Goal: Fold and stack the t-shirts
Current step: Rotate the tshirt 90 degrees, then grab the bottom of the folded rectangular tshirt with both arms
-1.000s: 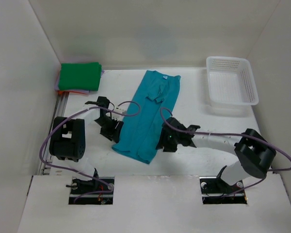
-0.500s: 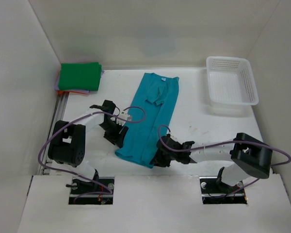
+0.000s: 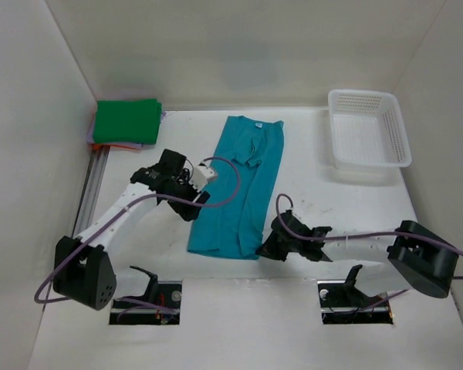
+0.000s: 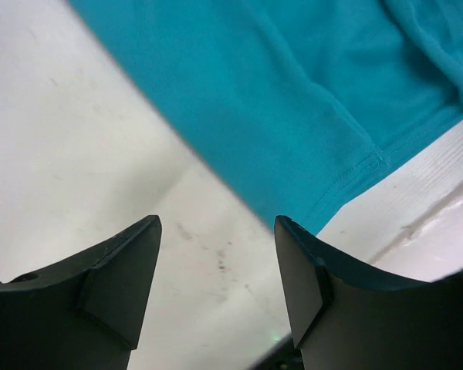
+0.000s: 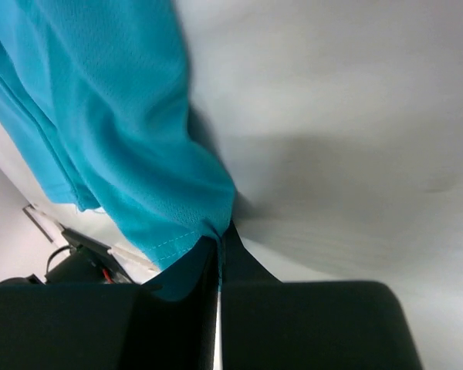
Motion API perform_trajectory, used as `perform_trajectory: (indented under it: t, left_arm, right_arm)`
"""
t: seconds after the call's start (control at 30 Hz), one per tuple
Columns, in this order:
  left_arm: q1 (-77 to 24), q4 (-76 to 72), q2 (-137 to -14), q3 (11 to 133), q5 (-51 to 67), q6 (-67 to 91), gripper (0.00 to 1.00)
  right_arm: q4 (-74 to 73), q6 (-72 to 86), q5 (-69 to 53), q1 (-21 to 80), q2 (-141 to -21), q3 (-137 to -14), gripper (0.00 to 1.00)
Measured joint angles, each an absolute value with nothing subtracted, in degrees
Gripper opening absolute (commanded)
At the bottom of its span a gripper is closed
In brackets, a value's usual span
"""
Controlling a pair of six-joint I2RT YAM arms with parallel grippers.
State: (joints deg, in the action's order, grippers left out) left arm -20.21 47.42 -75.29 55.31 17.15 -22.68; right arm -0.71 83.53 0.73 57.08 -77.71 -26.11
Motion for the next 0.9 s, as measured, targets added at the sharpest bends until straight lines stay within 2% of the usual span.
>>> perform_trajectory:
  t: [0.13,0.23,0.3,0.4,0.5,0.6,0.9]
  left_arm:
    - [-30.3,47.1,-69.9,55.1,12.2,-32.5,0.58]
    - [-39.8,46.7,-66.1,49.3,8.5,-40.8,0.57]
    - [-46.0,47.0,-64.8,43.8,6.2,-44.8,0.57]
    - [-54.7,47.8,-64.2,37.1,3.9,-48.2,0.57]
    - [-62.1,48.2,-63.0,33.9,2.9,-49.6,0.57]
    - [-64.4,46.6,-63.0,33.7,2.2,-50.0,0.57]
    - [-66.7,37.0,-64.7,30.4,0.5,-52.2,0.58]
  right_arm:
    - [-1.4,80.0,0.0,53.0,-71.2,-21.4,0.01]
    - [-3.9,77.4,-0.3,51.2,-64.8,-18.0,0.04]
    - [-5.9,76.2,-0.6,51.0,-60.4,-16.0,0.1]
    - [-8.1,75.4,-0.9,51.0,-54.5,-13.8,0.27]
    - [-9.1,75.2,-1.3,51.3,-50.3,-12.6,0.39]
    - [-9.4,75.2,-1.3,53.2,-49.1,-12.6,0.45]
    - [-9.0,76.3,-1.1,57.7,-52.4,-13.7,0.45]
